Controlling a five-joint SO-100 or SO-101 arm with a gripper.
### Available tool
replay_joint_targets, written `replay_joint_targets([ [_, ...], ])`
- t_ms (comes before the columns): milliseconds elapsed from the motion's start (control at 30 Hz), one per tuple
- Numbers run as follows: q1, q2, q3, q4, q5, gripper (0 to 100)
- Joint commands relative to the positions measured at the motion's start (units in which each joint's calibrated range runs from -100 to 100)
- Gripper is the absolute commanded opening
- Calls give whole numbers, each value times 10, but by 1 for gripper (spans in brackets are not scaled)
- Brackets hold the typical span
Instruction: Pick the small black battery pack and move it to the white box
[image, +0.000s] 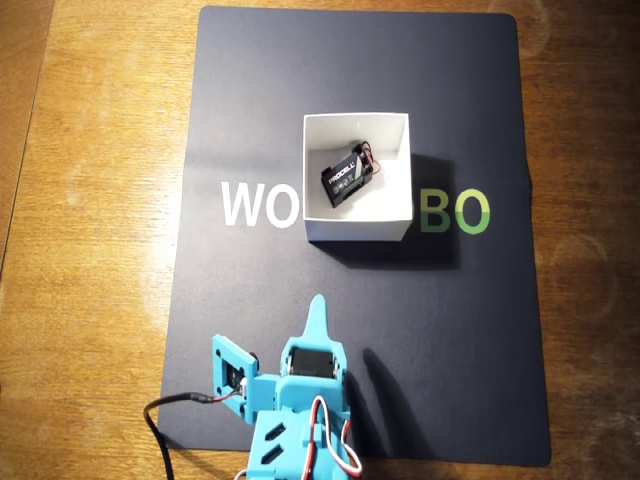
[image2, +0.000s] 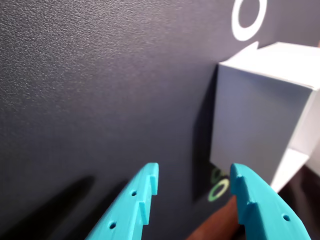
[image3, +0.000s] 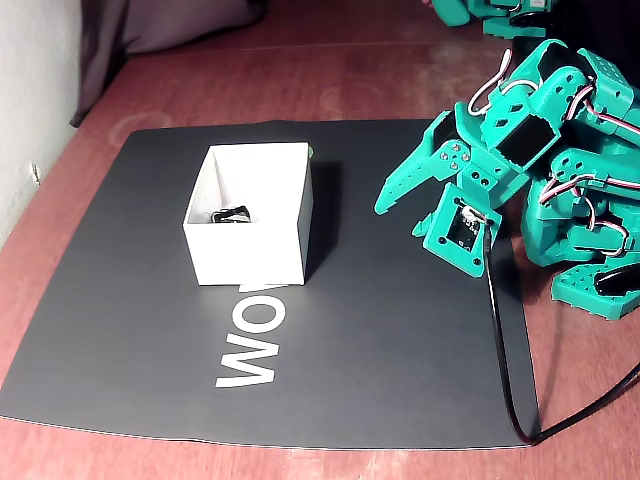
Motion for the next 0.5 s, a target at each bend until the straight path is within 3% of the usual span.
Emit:
replay_joint_targets([
  [0,-5,-1,4,7,2,16],
  [200,-6,-1,6,6,2,15],
  [333,-6,-1,6,6,2,1],
  [467,-6,-1,6,6,2,1],
])
